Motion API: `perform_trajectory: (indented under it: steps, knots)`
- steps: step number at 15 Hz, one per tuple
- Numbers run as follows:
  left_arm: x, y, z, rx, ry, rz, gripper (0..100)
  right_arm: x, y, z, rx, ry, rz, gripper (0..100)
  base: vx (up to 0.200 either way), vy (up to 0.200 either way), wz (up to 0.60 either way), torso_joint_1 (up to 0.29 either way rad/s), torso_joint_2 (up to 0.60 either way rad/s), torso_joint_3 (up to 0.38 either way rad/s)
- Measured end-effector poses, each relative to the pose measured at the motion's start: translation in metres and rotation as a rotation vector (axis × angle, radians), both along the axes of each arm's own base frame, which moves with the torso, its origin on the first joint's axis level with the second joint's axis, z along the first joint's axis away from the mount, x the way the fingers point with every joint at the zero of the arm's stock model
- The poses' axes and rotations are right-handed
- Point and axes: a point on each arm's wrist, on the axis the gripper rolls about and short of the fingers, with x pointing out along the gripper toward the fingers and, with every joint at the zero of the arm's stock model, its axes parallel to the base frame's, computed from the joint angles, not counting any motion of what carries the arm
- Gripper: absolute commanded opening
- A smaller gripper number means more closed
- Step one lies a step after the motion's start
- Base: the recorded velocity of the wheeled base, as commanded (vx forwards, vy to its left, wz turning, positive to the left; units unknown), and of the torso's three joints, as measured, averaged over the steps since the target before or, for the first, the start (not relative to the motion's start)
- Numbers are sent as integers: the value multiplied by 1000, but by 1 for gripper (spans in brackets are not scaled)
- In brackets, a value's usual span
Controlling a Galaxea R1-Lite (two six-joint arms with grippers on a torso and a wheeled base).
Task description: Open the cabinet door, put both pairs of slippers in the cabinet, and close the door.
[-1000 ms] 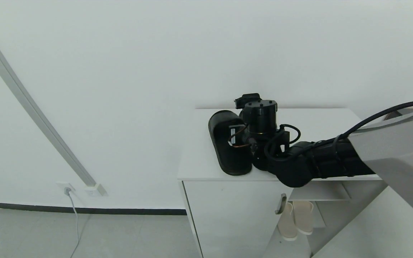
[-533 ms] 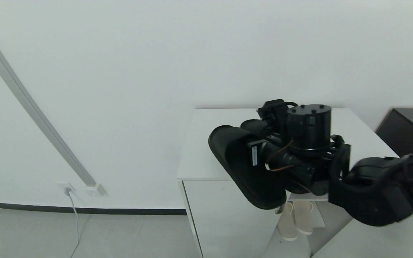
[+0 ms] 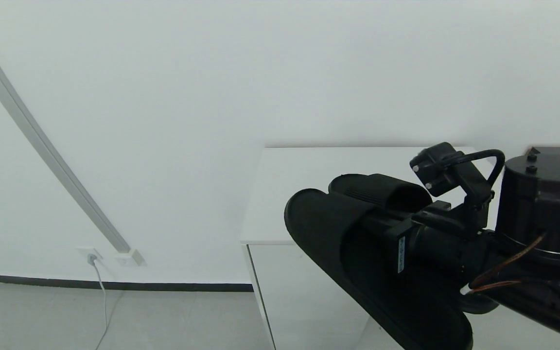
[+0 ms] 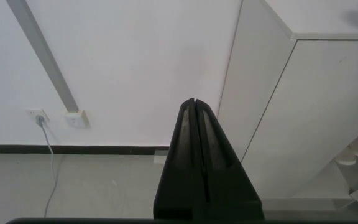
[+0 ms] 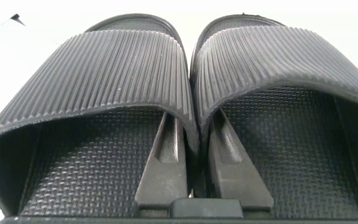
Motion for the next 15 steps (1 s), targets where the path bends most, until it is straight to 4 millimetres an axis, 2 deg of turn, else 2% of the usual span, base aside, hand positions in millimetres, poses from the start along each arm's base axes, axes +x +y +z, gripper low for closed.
perform_trajectory:
  steps: [9,15]
  knots:
    - [0,0,0,-1,0,0,0,-4,0,2,5,-7,9,0,0,0,0,0,0,0]
    - [0,0,0,0,0,0,0,-4,2,0,-2,-4,10,0,-200,0,0,7,4,4]
